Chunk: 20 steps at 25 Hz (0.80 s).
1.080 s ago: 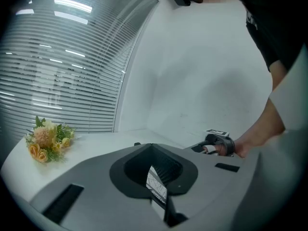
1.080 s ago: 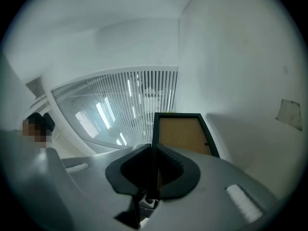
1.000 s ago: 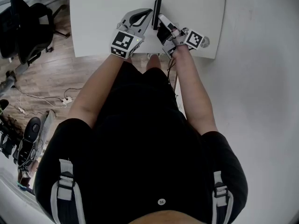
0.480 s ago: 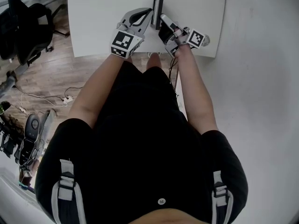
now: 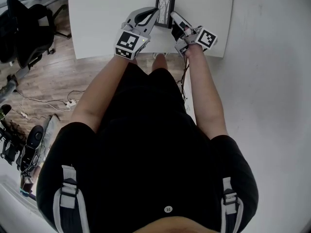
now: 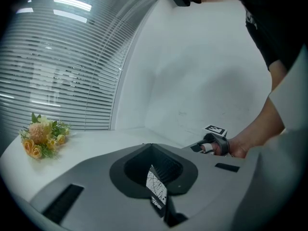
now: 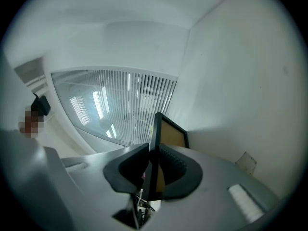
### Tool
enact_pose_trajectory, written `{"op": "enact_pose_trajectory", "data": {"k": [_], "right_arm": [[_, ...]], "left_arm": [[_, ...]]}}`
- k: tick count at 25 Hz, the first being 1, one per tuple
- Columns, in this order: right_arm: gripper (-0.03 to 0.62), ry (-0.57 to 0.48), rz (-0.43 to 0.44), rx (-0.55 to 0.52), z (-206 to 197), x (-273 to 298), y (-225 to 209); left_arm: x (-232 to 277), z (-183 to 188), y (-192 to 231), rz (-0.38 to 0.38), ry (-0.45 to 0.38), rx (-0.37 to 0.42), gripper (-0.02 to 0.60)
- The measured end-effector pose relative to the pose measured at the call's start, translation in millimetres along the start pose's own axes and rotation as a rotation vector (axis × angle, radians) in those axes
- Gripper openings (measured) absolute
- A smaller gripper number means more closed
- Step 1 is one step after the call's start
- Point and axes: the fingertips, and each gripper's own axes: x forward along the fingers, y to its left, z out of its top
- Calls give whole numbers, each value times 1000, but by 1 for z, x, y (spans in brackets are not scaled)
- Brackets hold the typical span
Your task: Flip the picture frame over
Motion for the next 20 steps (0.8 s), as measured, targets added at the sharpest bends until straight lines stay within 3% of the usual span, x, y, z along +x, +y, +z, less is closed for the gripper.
{"op": "enact_pose_trajectory", "data": {"k": [6,20], "right_arm": [[78,25,-52,-76,4,-1,-2],[77,-18,-176,-68,19,-23,-36]], "left_arm": [[0,0,-1,-2,2,-3,6],[-6,-4,2,-8,5,-8,6]]}}
